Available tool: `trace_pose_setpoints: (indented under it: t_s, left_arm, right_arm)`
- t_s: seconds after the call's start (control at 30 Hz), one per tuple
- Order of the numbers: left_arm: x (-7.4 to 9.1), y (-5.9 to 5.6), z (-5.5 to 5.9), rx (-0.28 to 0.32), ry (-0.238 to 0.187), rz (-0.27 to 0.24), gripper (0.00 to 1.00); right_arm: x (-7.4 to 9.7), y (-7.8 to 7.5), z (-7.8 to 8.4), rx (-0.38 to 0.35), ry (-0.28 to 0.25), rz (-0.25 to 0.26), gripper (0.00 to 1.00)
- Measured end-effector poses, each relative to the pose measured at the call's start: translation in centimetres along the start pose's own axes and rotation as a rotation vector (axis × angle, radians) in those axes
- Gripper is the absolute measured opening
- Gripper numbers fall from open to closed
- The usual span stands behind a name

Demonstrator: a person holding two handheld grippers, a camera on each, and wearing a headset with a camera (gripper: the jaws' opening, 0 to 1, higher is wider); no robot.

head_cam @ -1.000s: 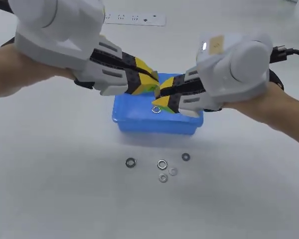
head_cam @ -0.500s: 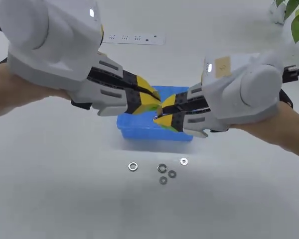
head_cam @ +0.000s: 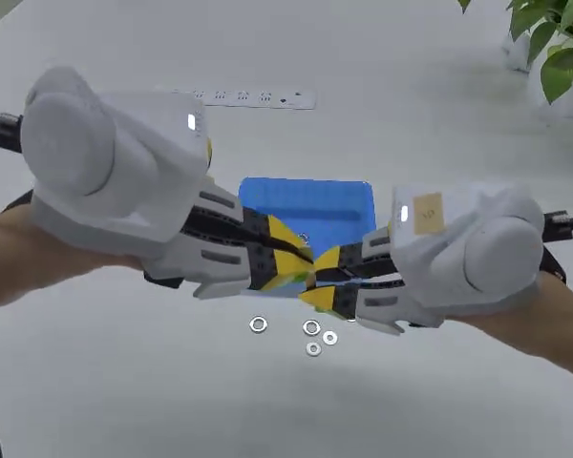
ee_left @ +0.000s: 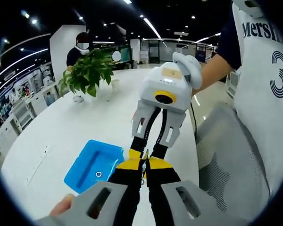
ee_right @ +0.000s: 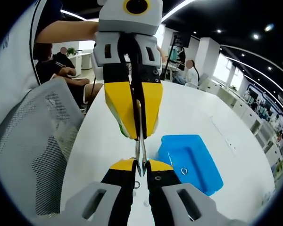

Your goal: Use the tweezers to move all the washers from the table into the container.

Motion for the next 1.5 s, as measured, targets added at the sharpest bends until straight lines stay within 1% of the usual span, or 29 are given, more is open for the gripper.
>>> trace_pose_setpoints:
  t_s: [0.1,0.13,0.2,0.27,0.4,0.5,0.77,0.97,1.13,1.2,1.43,1.5]
  left_arm:
    - [-0.5,-0.7,0.5,0.007,0.003,0.000,0.07]
    - [-0.8,-0.9,0.7,0.007,0.004,-0.013,0.07]
    - [-1.2,-1.5,1.0,0.003,0.007,-0.018,0.07]
    - [-1.6,-1.8,1.4,0.017,0.005,-0.025,0.07]
    - [-1.9,-2.4,2.2,0.048,0.001,-0.017,0.07]
    - [-1.9,-2.5,2.6,0.057,0.009,-0.017,0.07]
    - [-2.4,-2.3,3.4,0.067,0.021,-0.016,0.07]
    - [-2.8,-1.9,3.8,0.083,0.017,-0.017,0.07]
    - [-3.1,-1.7,4.2,0.099,0.024,-0.006,0.07]
    - [-3.2,-1.7,4.2,0.096,0.030,-0.006,0.07]
    - [-3.3,-1.5,4.5,0.102,0.041,0.001,0.07]
    - [-3.3,-1.4,4.5,0.107,0.038,-0.003,0.07]
  right_arm:
    - [0.0,1.0,0.6,-0.013,0.005,-0.003,0.10]
    - [0.0,1.1,0.8,-0.012,0.012,0.003,0.10]
    - [0.0,1.5,1.2,-0.019,0.020,0.003,0.10]
    - [-0.1,2.0,1.6,-0.021,0.024,0.012,0.10]
    - [-0.3,2.9,2.1,-0.025,0.034,0.004,0.11]
    - [-0.6,3.4,2.3,-0.032,0.035,-0.006,0.11]
    - [-1.2,3.6,2.9,-0.046,0.052,-0.006,0.11]
    - [-1.4,3.5,3.5,-0.063,0.064,0.001,0.11]
    - [-1.6,3.5,3.9,-0.066,0.067,-0.007,0.11]
    - [-1.7,3.5,4.0,-0.079,0.070,-0.011,0.11]
    - [-2.1,3.4,4.3,-0.083,0.075,-0.019,0.11]
    - [-2.1,3.3,4.3,-0.098,0.070,-0.019,0.11]
Point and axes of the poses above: the centre of the closed fingertips' face, and the gripper's own axes: x roughly backward along the fingers, y roughly to its left, z roughly out of its underside, the point moved 8 cm from there along x, roughly backward along the fingers, and after that the axes turned 8 degrees about z, right-handed, at the moved point
